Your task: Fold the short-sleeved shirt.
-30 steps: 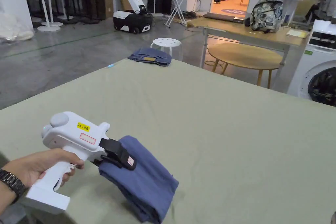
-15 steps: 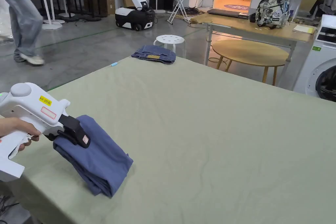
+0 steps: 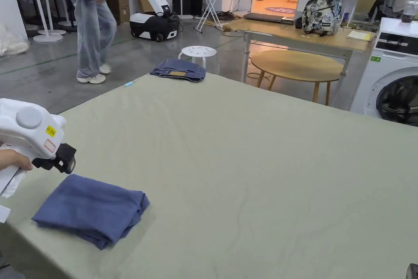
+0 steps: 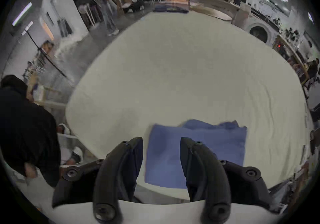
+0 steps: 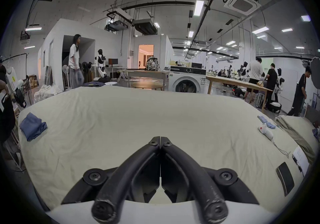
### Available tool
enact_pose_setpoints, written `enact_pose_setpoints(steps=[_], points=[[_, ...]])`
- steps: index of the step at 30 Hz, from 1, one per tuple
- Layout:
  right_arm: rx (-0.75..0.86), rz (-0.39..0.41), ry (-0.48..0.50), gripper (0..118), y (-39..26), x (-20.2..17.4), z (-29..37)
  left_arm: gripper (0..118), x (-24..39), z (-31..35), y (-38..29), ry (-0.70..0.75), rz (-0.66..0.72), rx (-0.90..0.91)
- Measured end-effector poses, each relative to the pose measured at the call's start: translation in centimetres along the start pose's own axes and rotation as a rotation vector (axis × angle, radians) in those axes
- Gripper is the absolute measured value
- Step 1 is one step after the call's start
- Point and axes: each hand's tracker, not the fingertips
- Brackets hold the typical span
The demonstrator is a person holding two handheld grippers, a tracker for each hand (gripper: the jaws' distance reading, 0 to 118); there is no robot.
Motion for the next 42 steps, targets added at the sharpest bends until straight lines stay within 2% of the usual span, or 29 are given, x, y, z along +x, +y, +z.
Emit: enact_pose_setpoints(steps=[1, 3, 4, 7, 9, 11, 12, 15, 17, 24, 32, 38, 42], points=[[-0.002, 0.000, 0.002, 0, -0.1, 0.1, 0.0, 42, 0.2, 0.1, 0.1, 0.039, -0.015, 0.001], [-0.002, -0.007, -0.004, 0, -0.2, 0.3, 0.2, 42, 0.7, 0.2, -0.3, 0.024, -0.021, 0.009], [0.000, -0.014, -0.005, 0, -0.3, 0.5, 0.2, 42, 3.2, 1.9, -2.4, -0.001, -0.022, 0.021], [0.003, -0.029, -0.012, 0, -0.4, 0.9, 0.2, 42, 5.5, 1.7, -4.5, -0.126, 0.033, 0.081], [0.002, -0.035, -0.016, 0, -0.5, 1.2, 0.2, 41, 4.9, -1.1, -4.1, -0.186, 0.039, 0.120], [0.001, -0.037, -0.023, 0, -0.5, 1.4, 0.1, 32, 6.9, -1.5, -5.4, -0.211, 0.035, 0.153], [0.000, -0.037, -0.027, 0, -0.4, 1.6, 0.1, 23, 7.1, -2.4, -5.4, -0.226, 0.038, 0.168], [0.000, -0.036, -0.041, 0, -0.4, 2.1, 0.0, 6, 10.1, -2.6, -6.6, -0.223, 0.015, 0.243], [-0.001, -0.033, -0.053, 0, -0.3, 2.5, -0.1, 2, 14.1, -0.9, -8.1, -0.256, 0.002, 0.308], [-0.001, -0.044, -0.089, 0, -0.1, 4.5, 0.1, 1, 25.5, 2.8, -11.1, -0.314, -0.092, 0.506], [0.029, -0.065, -0.132, 0, 0.6, 7.1, 0.9, 1, 37.5, 6.5, -14.7, -0.327, -0.109, 0.743], [0.064, -0.102, -0.162, 0, 1.6, 8.7, 1.0, 1, 42.9, 8.2, -15.7, -0.328, -0.109, 0.818], [0.088, -0.126, -0.160, 0, 2.3, 9.2, 1.0, 1, 44.3, 9.0, -16.0, -0.357, -0.075, 0.824]])
